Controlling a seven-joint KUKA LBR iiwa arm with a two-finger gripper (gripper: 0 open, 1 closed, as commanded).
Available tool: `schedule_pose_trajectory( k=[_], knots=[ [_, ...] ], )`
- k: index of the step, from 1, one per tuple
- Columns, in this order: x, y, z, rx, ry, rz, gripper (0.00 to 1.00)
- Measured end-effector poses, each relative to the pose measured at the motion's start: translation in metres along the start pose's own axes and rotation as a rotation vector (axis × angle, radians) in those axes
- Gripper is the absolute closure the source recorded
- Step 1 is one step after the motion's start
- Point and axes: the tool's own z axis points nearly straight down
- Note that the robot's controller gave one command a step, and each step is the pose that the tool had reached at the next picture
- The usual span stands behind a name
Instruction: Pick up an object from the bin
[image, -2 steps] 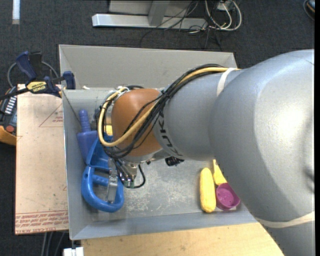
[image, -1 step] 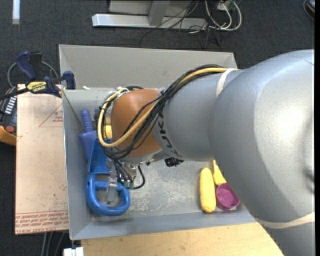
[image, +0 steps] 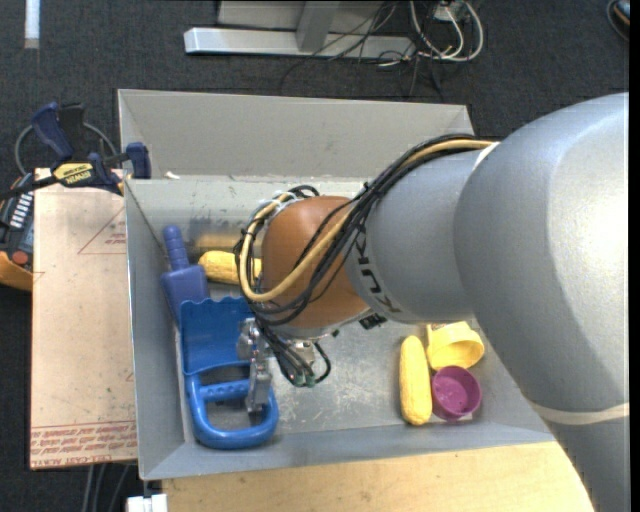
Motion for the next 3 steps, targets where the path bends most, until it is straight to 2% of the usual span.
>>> schedule_pose_trajectory(
  k=[1, 2, 3],
  knots=[
    [0.000, 0.000, 0.000, 0.000, 0.000, 0.000, 1.00],
    [0.002, 0.026, 0.017, 0.010, -0.002, 0.266, 1.00],
    [-0.006, 0.038, 0.020, 0.015, -0.004, 0.091, 1.00]
  ],
)
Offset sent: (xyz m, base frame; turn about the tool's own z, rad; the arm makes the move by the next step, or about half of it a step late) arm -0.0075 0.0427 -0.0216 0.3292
